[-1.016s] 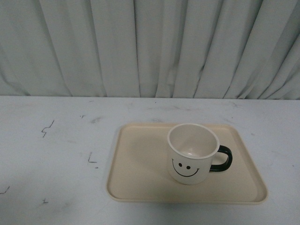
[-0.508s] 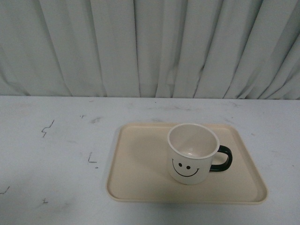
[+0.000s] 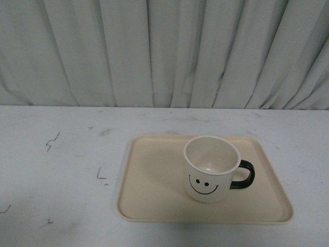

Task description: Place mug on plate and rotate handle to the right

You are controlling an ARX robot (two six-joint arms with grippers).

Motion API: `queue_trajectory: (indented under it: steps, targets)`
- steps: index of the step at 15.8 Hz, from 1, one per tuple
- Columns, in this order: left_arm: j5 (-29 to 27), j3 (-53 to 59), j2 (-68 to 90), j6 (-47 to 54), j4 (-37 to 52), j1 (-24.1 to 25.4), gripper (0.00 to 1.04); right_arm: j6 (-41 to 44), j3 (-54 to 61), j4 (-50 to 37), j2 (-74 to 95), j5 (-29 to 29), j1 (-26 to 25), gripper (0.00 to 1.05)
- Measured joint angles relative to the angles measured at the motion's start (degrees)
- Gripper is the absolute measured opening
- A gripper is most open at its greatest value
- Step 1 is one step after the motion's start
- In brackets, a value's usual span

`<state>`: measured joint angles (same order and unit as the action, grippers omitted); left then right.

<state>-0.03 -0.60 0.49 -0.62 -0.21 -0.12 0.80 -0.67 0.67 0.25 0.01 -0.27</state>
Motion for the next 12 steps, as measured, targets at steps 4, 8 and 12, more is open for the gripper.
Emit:
queue_trajectory:
  steps: [4,8,12]
  targets:
    - [0.0,0.0,0.0,0.0,0.0,0.0,0.98,0.0,0.0,-0.4,0.0,0.0,0.0,0.24]
    - [0.0,0.0,0.0,0.0,0.0,0.0,0.98,0.0,0.0,-0.4,0.0,0.0,0.0,0.56]
    - [0.0,0.0,0.0,0.0,0.0,0.0,0.98,-0.1,0.0,-0.4,0.0,0.0,0.0,0.97]
